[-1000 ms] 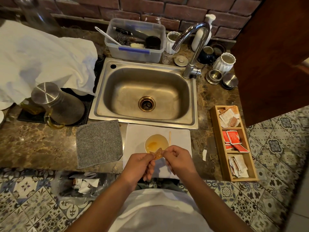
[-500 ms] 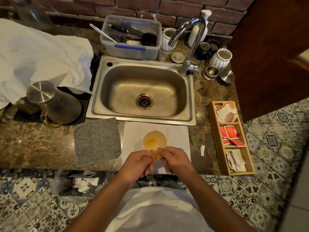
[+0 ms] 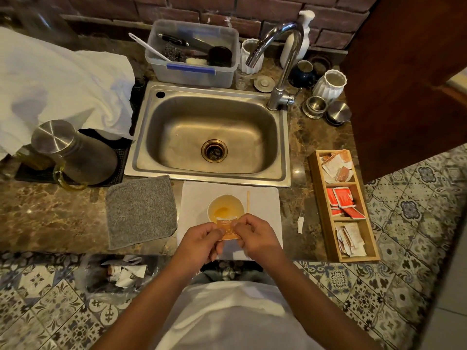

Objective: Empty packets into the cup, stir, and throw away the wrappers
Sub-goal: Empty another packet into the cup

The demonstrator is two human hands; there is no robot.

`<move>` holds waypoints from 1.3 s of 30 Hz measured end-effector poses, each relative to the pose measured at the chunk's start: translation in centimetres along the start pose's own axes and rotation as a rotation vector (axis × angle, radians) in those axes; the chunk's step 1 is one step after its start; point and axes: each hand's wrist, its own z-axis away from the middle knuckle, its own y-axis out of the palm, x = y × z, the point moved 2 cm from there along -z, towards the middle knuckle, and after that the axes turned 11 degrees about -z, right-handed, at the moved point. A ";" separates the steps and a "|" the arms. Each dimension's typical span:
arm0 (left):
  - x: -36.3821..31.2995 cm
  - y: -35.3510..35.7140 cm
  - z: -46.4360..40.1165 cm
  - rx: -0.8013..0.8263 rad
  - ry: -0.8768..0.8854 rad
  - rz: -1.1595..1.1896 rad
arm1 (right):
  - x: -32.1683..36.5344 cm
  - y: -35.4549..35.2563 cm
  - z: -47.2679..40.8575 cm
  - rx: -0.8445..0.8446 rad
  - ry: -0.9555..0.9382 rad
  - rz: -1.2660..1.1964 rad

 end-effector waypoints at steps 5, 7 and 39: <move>-1.6 1.5 0.9 -0.086 0.151 -0.021 | 1.9 -2.7 1.0 0.261 -0.049 -0.056; -2.0 2.8 0.6 -0.097 0.197 -0.103 | 2.3 -4.8 1.3 0.287 -0.058 -0.032; 2.0 19.4 -13.6 0.045 0.135 -1.013 | -11.3 -17.7 -3.0 -0.308 0.353 0.080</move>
